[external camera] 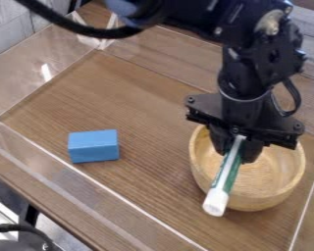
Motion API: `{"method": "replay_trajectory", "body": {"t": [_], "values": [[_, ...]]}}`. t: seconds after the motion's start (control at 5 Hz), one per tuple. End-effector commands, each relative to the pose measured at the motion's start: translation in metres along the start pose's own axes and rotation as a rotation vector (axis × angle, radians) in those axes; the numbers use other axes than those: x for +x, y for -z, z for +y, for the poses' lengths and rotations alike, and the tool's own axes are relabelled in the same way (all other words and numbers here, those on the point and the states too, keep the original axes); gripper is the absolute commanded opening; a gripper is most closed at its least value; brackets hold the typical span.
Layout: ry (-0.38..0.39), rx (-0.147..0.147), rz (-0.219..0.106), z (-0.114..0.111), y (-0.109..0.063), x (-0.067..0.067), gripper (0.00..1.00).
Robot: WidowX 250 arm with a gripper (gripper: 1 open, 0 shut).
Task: Put the green marker in the brown bowl
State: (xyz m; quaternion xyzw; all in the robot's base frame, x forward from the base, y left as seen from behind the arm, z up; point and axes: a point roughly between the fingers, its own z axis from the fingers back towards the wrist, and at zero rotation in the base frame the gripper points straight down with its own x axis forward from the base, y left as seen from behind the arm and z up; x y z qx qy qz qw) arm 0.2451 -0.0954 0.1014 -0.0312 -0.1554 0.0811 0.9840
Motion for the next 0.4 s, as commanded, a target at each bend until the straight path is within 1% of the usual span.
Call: {"method": "replay_trajectory", "body": {"t": [0.0, 0.2], "values": [[-0.015, -0.025, -0.037, -0.0039, -0.007, 0.0136, 0.0], [-0.017, -0.027, -0.035, -0.0035, -0.0046, 0.0151, 0.0]]}}
